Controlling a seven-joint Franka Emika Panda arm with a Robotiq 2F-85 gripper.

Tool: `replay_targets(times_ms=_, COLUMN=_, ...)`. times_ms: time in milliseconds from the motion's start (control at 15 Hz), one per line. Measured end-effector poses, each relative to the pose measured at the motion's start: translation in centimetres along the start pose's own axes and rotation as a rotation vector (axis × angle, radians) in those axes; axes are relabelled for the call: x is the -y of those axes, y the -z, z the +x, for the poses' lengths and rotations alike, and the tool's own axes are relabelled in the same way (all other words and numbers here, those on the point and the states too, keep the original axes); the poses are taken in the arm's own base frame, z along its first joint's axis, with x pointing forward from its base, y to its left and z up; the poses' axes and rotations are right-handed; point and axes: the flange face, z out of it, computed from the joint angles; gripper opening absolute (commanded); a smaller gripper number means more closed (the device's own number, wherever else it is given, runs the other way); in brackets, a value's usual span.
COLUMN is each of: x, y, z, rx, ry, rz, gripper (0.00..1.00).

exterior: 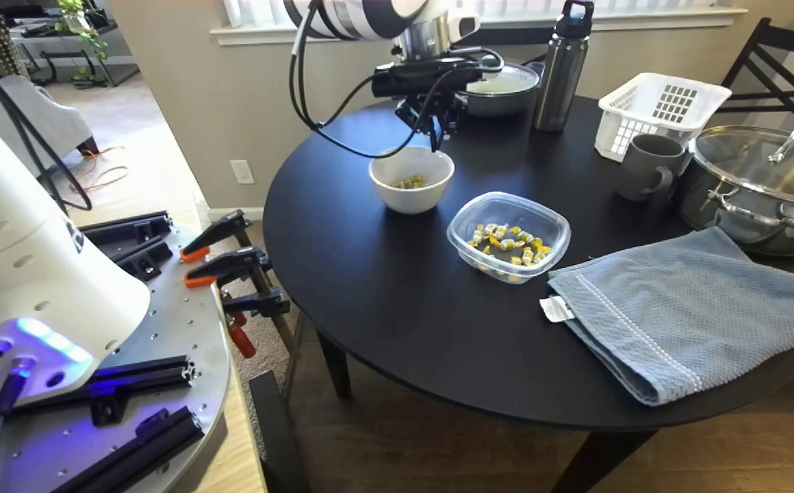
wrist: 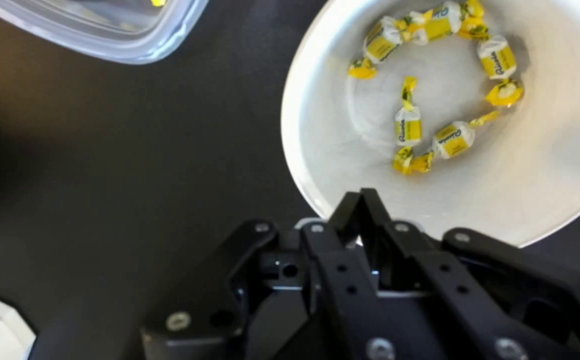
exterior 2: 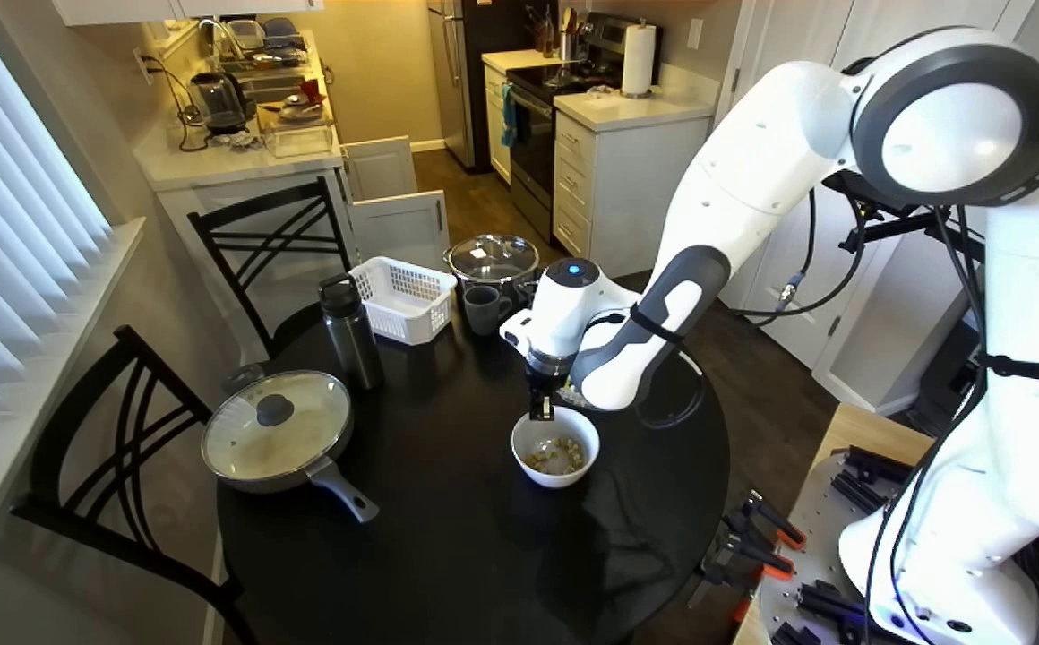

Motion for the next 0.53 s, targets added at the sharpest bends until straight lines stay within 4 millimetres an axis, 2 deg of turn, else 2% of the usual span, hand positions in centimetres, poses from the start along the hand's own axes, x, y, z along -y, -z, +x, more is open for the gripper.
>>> replay_targets(times_ms=267, x=-0.8, y=2.4, z=-0.9, rx=-0.014, ry=-0.026, rz=-0.016, gripper=0.02)
replay_targets(times_ms=533, x=0.4, y=2.3, z=-1.3, rx=0.006, ry=-0.022, rz=0.01, gripper=0.02)
